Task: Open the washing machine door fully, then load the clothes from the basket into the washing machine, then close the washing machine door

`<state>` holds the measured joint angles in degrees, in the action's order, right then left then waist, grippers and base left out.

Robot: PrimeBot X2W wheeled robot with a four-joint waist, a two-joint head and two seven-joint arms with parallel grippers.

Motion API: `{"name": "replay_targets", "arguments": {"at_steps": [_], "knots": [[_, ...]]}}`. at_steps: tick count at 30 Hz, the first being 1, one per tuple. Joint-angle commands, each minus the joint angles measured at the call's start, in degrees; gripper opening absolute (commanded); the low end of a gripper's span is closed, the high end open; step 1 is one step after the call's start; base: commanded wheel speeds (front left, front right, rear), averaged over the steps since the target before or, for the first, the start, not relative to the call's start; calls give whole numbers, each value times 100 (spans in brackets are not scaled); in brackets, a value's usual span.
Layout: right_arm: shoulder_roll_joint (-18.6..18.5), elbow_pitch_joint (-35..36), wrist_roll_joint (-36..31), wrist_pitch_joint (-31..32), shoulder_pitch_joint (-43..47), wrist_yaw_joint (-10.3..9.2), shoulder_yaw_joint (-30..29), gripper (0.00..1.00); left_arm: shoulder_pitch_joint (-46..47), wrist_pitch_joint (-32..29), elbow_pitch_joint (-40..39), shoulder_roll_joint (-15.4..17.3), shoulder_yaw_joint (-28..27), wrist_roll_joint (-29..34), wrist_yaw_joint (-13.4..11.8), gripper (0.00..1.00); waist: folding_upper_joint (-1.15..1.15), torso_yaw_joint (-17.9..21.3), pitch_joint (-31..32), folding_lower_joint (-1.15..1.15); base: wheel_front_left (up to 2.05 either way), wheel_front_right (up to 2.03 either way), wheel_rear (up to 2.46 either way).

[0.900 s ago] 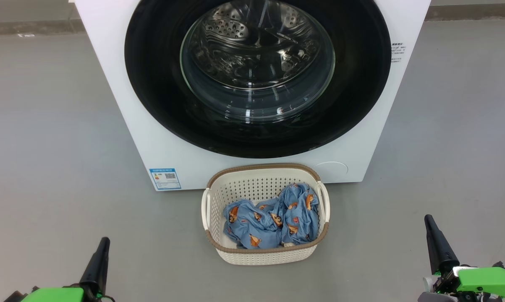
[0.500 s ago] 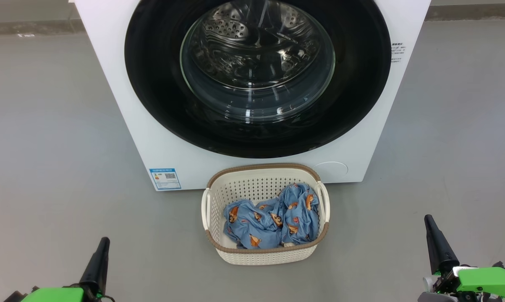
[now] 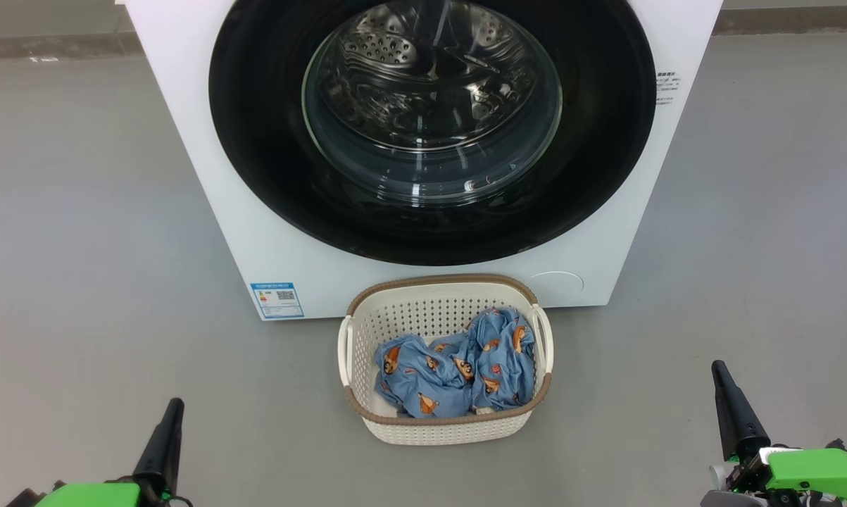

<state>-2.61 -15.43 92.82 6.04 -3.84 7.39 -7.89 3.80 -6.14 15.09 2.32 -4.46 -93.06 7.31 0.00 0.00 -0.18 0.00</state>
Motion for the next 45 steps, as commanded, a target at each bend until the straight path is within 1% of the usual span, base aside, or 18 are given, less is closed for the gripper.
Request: {"name": "replay_targets", "arguments": {"at_steps": [1, 8, 9, 13, 15, 18, 19, 21, 25, 31, 34, 45], "knots": [[-30, 141, -68, 47, -234, 10, 135, 0, 239, -33, -105, 62, -204, 87, 18, 0, 0, 0, 0, 0, 0, 0, 0], [-29, 141, -68, 47, -234, 10, 134, 0, 239, -34, -105, 61, -205, 88, 18, 0, 0, 0, 0, 0, 0, 0, 0], [0, -2, -34, 0, 0, 0, 0, 100, 0, 1, 1, -1, -2, 0, 0, 100, 0, 0, 0, 0, 0, 0, 0], [68, -231, -36, -14, 139, 0, 3, 100, -159, 11, 200, -75, 27, -1, -1, 100, 0, 0, -2, 0, 0, 0, 0], [66, -209, -50, -38, 138, 0, 22, 100, -159, 43, 169, -73, 38, 11, -1, 100, 0, -2, -10, 1, 0, 0, 0], [60, -193, -72, -70, 139, 0, 43, 100, -160, 77, 143, -71, 56, 33, 0, 100, 0, -7, -8, 6, 0, 0, 0], [49, -183, -110, -107, 146, 1, 67, 100, -164, 111, 121, -67, 77, 63, 0, 100, 0, -15, 4, 13, 0, 0, 0], [43, -180, -137, -127, 151, 1, 81, 100, -169, 128, 111, -63, 87, 82, 0, 100, 0, -18, 8, 12, 0, 0, 0], [12, -174, -298, -202, 160, 1, 137, 100, -182, 197, 58, -43, 114, 200, 1, 100, 0, -28, -2, 1, 0, 0, 0], [-26, -149, -693, -303, 161, 1, 175, 100, -198, 299, -2, -14, 145, 579, 2, 100, 0, -38, -5, 0, 0, 0, 0], [-48, -139, -976, -369, 170, 2, 217, 100, -212, 365, -47, -12, 153, 898, 2, 100, 0, -44, -3, 0, 0, 0, 0], [-161, -122, -1818, -553, 199, 3, 355, 100, -274, 551, -172, -10, 220, 1772, 4, 100, 0, -54, 5, 0, 0, 0, 0]]}}
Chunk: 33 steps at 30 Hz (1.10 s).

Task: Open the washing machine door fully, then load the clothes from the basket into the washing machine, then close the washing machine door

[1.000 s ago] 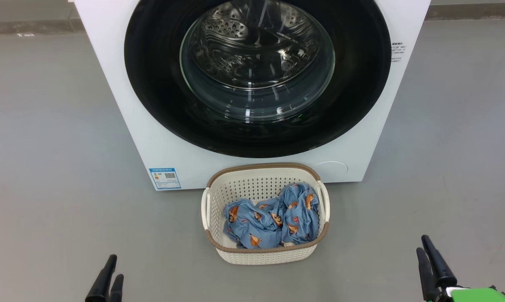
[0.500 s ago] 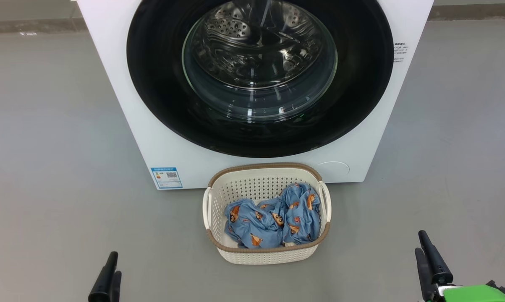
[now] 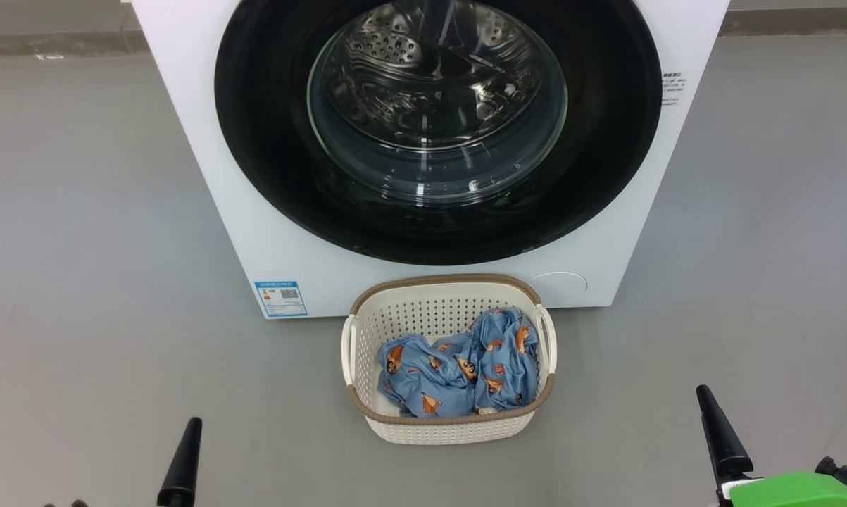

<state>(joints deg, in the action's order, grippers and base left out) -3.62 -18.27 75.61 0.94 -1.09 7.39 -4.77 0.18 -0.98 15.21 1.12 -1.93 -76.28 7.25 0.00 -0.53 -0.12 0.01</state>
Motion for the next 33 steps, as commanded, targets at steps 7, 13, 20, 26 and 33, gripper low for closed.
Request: {"name": "replay_targets", "arguments": {"at_steps": [7, 13, 20, 26, 33], "knots": [[-80, 202, -565, -161, -48, 3, 94, 100, 53, 154, -275, 136, 62, 651, 11, 100, 0, -3, 1, 0, 0, 0, 0], [-122, 207, -956, -261, -14, 4, 152, 100, 21, 255, -348, 141, 110, 1107, 12, 100, 0, -13, 8, 0, 0, 0, 0], [-169, 206, -1349, -362, 19, 4, 207, 100, -15, 357, -425, 139, 122, 1561, 13, 100, 0, -22, 18, 0, 0, 0, 0], [-202, 220, -1715, -462, 35, 5, 248, 100, -38, 457, -500, 141, 153, 1958, 14, 100, 0, -31, 16, 0, 0, 0, 0], [-229, 233, -2128, -579, 54, 5, 288, 100, -62, 576, -575, 148, 199, 2418, 15, 100, 0, -47, 20, 0, 0, 0, 0]]}}
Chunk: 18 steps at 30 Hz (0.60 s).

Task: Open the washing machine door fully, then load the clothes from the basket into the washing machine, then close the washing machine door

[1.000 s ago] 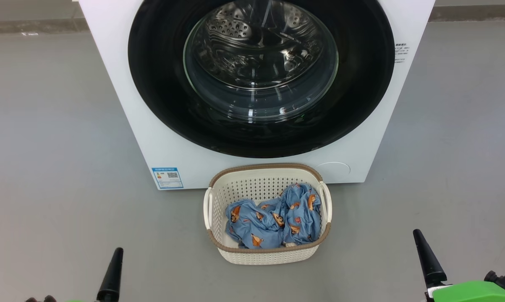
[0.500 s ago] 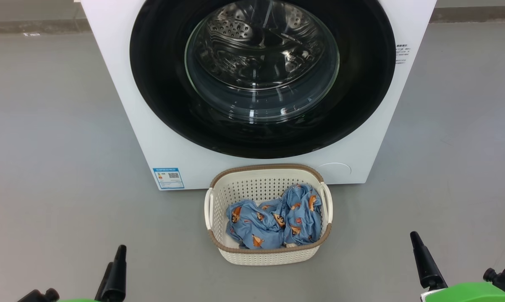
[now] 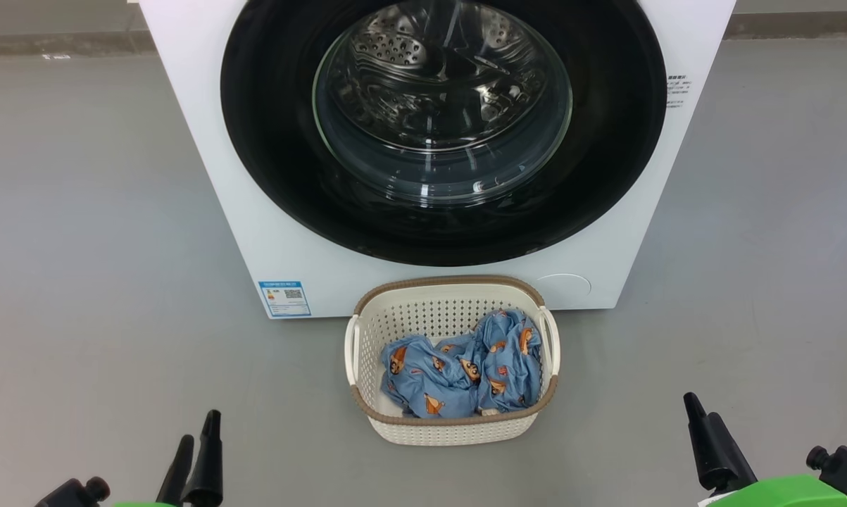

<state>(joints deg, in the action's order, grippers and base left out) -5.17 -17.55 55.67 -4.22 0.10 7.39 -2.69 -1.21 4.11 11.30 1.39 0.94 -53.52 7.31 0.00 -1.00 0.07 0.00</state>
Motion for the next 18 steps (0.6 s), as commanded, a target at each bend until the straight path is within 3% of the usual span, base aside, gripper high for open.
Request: {"name": "replay_targets", "arguments": {"at_steps": [1, 18], "knots": [[-79, 164, -193, -80, -61, 5, 88, 100, 74, 83, -195, 122, -83, 208, 9, 100, 0, -2, 2, 0, 0, 0, 0], [-190, 206, -1187, -365, -25, 7, 222, 100, 10, 370, -367, 138, -23, 1368, 11, 100, 0, -6, -8, 0, 0, 0, 0]]}}
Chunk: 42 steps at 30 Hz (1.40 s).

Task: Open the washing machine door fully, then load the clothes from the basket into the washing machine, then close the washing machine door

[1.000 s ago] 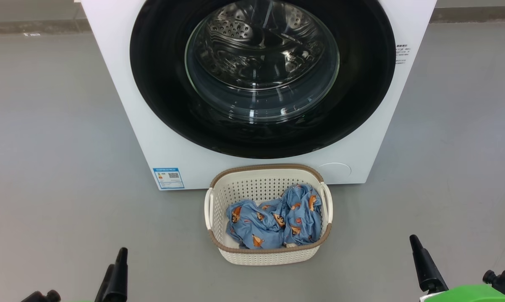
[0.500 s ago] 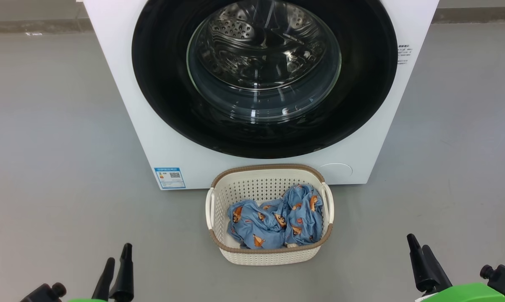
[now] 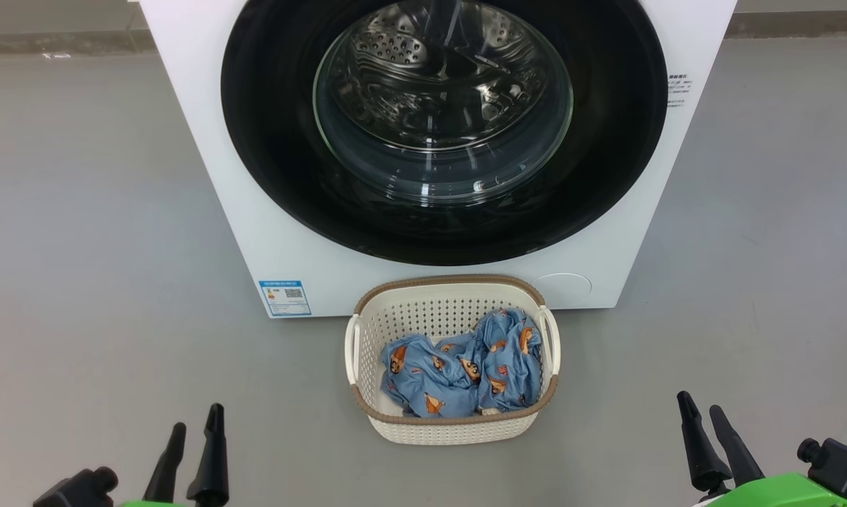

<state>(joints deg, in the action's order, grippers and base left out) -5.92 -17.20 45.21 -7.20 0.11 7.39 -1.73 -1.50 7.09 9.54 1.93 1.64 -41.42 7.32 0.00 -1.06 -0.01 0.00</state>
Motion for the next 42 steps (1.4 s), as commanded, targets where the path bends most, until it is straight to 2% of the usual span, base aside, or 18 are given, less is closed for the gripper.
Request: {"name": "replay_targets", "arguments": {"at_steps": [1, 42], "knots": [[-121, 175, -201, -84, -23, 7, 134, 100, 35, 89, -197, 85, -90, 226, 10, 100, 0, 1, 1, 0, 0, 0, 0], [-302, 374, -2636, -770, 124, 10, 198, 100, -93, 781, -506, 150, 133, 3018, 16, 100, 0, -39, -49, 0, 0, 0, 0]]}}
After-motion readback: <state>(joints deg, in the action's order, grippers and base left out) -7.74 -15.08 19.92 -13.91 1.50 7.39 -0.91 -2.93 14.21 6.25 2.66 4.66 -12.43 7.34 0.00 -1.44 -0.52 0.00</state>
